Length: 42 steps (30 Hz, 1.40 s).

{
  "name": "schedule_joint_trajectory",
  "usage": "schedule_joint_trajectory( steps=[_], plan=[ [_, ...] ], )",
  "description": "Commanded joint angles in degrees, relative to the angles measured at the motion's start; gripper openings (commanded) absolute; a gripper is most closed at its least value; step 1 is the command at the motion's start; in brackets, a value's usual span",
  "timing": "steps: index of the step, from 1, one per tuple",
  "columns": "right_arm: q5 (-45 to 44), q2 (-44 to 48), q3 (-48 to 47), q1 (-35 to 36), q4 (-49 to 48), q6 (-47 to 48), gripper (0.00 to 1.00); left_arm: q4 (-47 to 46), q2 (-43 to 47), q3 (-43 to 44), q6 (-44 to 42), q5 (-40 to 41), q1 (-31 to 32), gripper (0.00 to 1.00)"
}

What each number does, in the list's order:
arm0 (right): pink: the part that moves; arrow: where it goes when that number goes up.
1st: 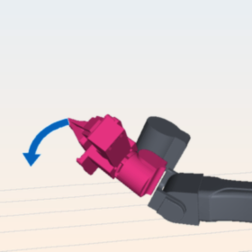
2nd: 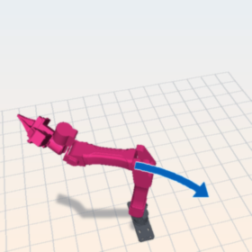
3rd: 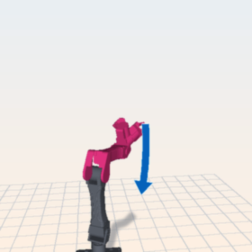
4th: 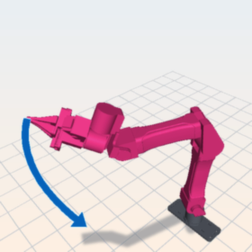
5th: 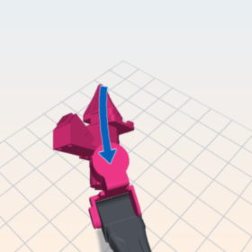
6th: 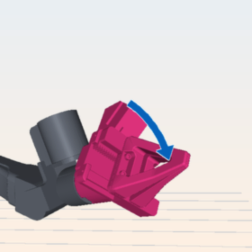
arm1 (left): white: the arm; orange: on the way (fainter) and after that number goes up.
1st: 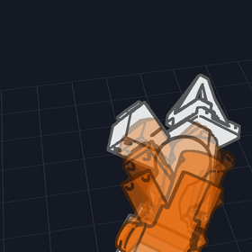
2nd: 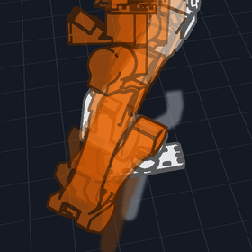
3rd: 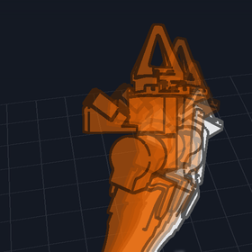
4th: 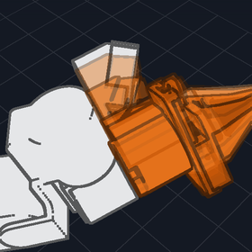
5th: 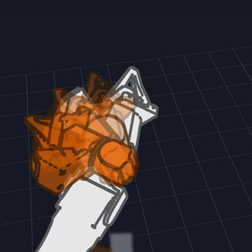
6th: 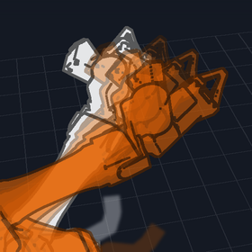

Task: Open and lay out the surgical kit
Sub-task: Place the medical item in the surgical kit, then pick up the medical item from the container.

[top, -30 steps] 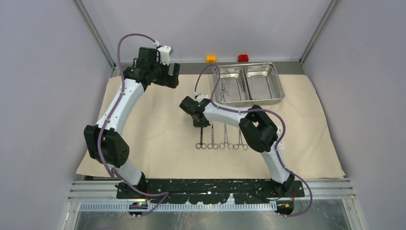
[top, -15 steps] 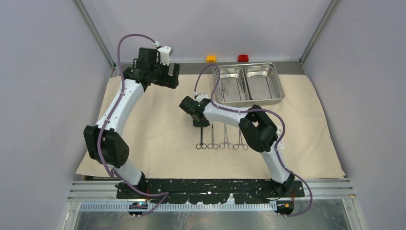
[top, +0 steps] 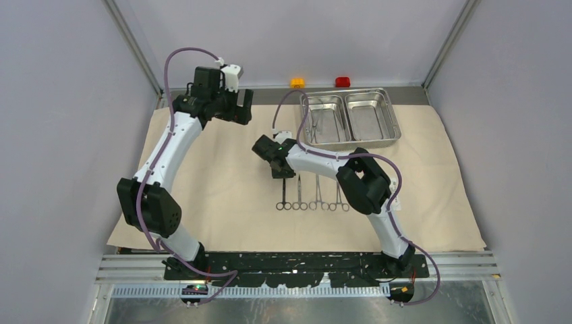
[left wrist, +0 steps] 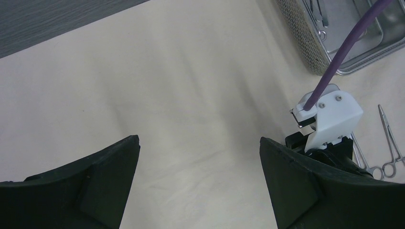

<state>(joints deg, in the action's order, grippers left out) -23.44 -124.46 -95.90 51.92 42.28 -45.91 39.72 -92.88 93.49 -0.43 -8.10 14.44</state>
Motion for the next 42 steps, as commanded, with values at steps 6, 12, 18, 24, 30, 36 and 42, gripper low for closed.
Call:
schedule_joint_trajectory(
  steps=[6,12,18,24,30,36,42],
  plan=[
    [-7.77,6.71,-0.41,0.81,-4.40,5.61,0.34,-1.46,2.22,1.15,0.15,-0.05,-0.25,1.00],
    [-13.25,12.35,1.62,0.73,-7.66,11.30,0.35,-4.25,3.24,1.25,1.68,3.56,-0.73,1.00],
    [-14.69,18.03,6.48,-1.13,-13.00,19.13,0.34,-8.75,4.28,2.38,3.99,4.38,-2.74,1.00],
    [-8.14,21.10,7.10,-7.48,-13.63,26.00,0.31,-11.05,4.47,2.98,3.62,3.84,-3.23,1.00],
    [6.66,22.97,8.58,-17.72,-15.26,30.65,0.28,-13.41,5.51,0.93,3.85,4.10,-3.27,1.00],
    [6.13,19.92,5.42,-22.96,-17.05,35.22,0.31,-14.48,5.25,-0.59,4.12,1.31,-3.33,1.00],
    [6.27,13.21,-2.64,-25.79,-15.12,39.29,0.35,-13.87,2.77,-1.65,3.90,-5.30,-3.32,1.00]
  ],
)
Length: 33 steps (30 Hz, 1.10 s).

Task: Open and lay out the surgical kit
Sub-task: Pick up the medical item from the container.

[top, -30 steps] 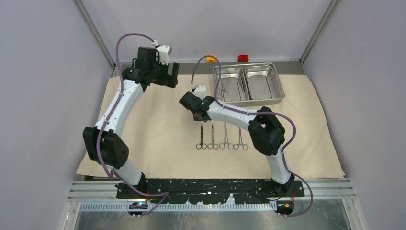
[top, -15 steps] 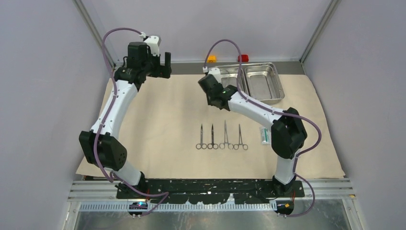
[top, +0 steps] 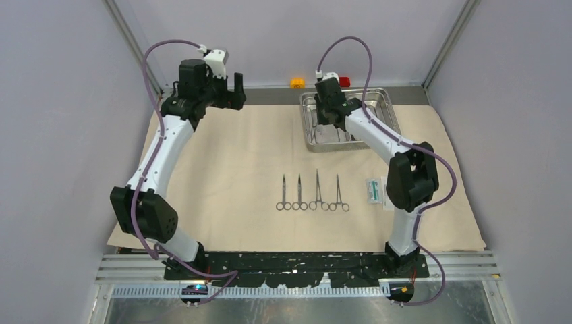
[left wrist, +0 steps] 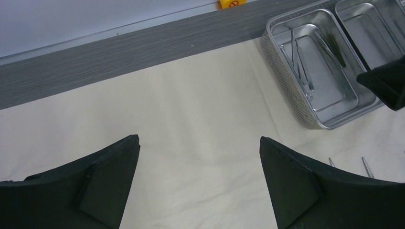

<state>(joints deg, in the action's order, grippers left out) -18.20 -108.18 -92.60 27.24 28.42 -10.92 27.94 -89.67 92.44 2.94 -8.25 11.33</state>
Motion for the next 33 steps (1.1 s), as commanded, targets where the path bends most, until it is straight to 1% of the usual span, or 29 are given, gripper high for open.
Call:
schedule_joint_trajectory(
  steps=[1,4,9,11,13,18,23,28,33],
  plan=[
    [0.95,-4.14,-6.84,-1.47,-1.34,4.73,0.35,-1.60,-1.00,-0.53,0.30,-5.96,-0.22,1.00],
    [1.74,-7.96,-9.84,-3.23,-1.21,5.54,0.37,0.38,-2.51,-0.04,-0.25,-8.10,-0.15,1.00],
    [5.15,-14.59,-16.85,-5.96,0.89,6.40,0.45,1.71,-4.64,-0.07,-0.51,-11.89,-0.15,1.00],
    [5.80,-17.39,-20.27,-6.82,2.04,6.65,0.46,1.79,-5.43,-0.15,-0.69,-12.95,-0.13,1.00],
    [6.33,-20.44,-24.38,-7.62,3.75,7.38,0.45,1.69,-6.24,-0.13,-0.82,-13.94,-0.16,1.00],
    [7.30,-27.89,-35.86,-9.78,8.57,7.84,0.39,1.73,-8.41,0.25,-0.83,-15.76,-0.16,1.00],
    [7.98,-33.96,-44.35,-11.17,11.98,8.46,0.37,1.45,-10.09,1.18,-0.82,-16.81,-0.17,1.00],
    [7.78,-37.53,-47.91,-11.50,12.66,9.21,0.33,0.69,-11.24,1.76,-0.32,-17.91,-0.17,1.00],
    [6.96,-40.05,-50.29,-11.62,12.73,9.76,0.33,0.44,-11.84,1.86,-0.13,-18.64,-0.13,1.00]
  ],
)
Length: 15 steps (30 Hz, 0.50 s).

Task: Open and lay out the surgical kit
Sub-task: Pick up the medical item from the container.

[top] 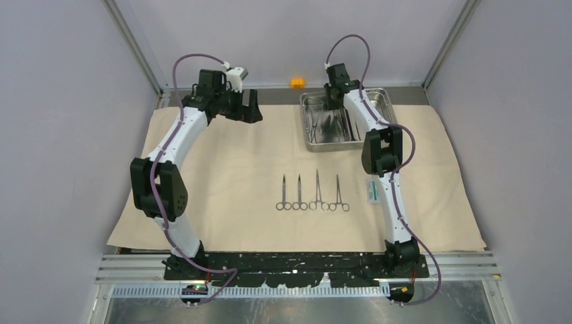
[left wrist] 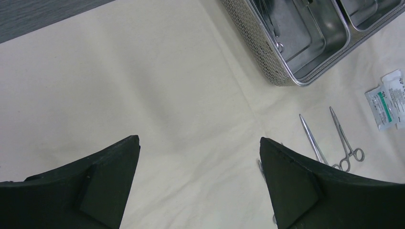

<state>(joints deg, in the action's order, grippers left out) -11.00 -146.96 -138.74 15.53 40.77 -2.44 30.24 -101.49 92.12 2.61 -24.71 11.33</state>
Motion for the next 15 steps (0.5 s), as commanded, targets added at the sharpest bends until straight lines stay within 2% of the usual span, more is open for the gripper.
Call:
schedule_joint_trajectory(
  steps=[1,15],
  plan=[
    [-0.39,-1.69,-4.66,0.10,0.65,1.29,0.32,-1.91,-0.06,2.15,0.20,-2.26,-0.16,1.00],
    [-3.56,-4.47,-6.81,-0.24,1.15,1.99,0.27,-2.35,0.59,0.19,0.20,-3.19,-0.12,1.00]
  ],
)
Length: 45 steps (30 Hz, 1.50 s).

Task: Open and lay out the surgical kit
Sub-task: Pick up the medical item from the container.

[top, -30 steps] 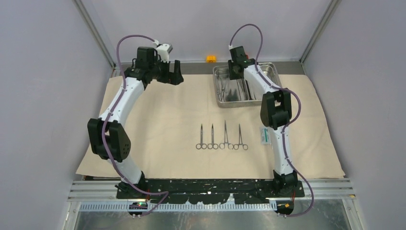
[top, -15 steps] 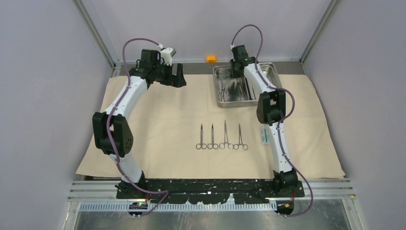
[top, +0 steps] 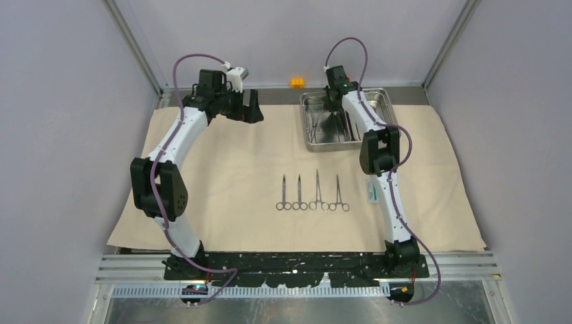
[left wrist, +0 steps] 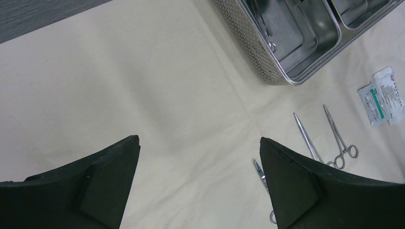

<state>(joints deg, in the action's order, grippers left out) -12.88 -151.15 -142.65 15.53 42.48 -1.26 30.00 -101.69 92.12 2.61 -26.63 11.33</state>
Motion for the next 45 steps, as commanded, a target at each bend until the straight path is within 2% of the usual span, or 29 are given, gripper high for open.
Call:
schedule_joint_trajectory(
  steps=[1,15,21,26,28,37,45],
  plan=[
    [-1.64,-0.36,-2.91,-0.31,-0.57,0.81,0.27,-2.11,0.91,0.10,0.20,-1.32,-0.14,1.00],
    [-0.02,-2.36,-2.99,-1.05,0.80,-0.55,0.18,-2.36,2.27,-1.65,0.10,-1.36,-0.17,1.00],
    [0.83,-1.59,-3.43,-1.07,0.94,-0.96,0.11,-2.19,2.46,-1.85,0.07,-1.58,-0.15,1.00],
    [1.01,-0.51,-4.19,-1.04,0.94,-1.32,0.00,-2.03,2.17,-1.70,0.07,-1.80,-0.16,1.00],
    [1.50,0.21,-4.22,-1.10,0.94,-1.59,0.00,-1.80,1.94,-1.51,0.06,-1.76,-0.17,1.00],
    [4.80,8.41,-2.40,-1.08,-1.81,-2.57,0.00,-1.77,1.03,0.23,1.80,-3.39,-0.11,1.00],
    [15.39,18.95,2.66,-1.06,-2.27,-8.05,0.00,-2.62,-0.67,3.41,7.73,-11.90,0.89,1.00]
  ],
)
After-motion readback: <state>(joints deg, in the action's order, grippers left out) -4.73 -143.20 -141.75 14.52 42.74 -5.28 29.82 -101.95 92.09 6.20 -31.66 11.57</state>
